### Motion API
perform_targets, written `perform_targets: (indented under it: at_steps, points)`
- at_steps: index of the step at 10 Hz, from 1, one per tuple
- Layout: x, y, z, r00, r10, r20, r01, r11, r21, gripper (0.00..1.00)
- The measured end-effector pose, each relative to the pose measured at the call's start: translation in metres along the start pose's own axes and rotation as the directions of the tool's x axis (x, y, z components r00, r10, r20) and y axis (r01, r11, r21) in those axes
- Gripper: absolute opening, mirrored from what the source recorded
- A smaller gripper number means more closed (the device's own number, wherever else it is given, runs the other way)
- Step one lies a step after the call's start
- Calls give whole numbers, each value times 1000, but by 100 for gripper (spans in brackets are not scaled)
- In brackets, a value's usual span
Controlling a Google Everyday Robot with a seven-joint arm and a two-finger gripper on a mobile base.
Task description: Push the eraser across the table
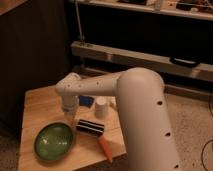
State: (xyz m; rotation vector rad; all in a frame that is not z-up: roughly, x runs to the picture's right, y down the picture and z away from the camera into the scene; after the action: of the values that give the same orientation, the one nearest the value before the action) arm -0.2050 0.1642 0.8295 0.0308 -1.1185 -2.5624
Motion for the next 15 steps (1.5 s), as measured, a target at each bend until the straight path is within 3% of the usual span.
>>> perform_targets:
  at_steps: [7, 15]
  points:
    - [-16, -8, 12, 1000, -10, 2, 10, 1000, 16, 2]
    - [-33, -3, 6, 999, -8, 36, 8, 1000, 4, 2]
